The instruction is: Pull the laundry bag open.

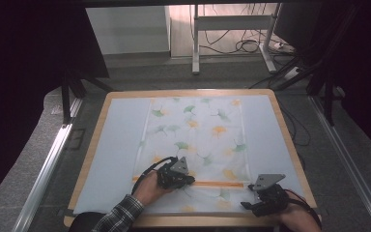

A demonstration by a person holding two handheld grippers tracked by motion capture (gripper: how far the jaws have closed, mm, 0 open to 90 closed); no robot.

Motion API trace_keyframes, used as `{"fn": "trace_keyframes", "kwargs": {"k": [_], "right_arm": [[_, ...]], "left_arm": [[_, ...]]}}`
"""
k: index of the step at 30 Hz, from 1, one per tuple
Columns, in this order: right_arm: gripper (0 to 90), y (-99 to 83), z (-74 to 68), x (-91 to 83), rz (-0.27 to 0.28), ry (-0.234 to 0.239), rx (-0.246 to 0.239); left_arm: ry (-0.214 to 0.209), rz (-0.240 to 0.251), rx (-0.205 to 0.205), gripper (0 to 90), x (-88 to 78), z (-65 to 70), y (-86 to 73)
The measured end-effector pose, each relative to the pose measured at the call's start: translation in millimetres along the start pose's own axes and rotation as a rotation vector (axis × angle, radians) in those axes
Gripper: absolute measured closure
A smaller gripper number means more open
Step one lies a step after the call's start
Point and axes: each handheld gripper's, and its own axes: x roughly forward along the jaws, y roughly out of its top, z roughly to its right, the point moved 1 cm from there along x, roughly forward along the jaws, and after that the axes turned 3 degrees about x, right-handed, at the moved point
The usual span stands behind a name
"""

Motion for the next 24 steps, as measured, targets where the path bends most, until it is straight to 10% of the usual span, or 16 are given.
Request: {"fn": "trace_keyframes", "kwargs": {"k": [24], "right_arm": [[32.5, 0.0, 0.0, 0.0, 0.000, 0.000, 0.000]], "left_arm": [[0.037, -0.032, -0.021, 87.9, -16.4, -1.9, -15.8]]}}
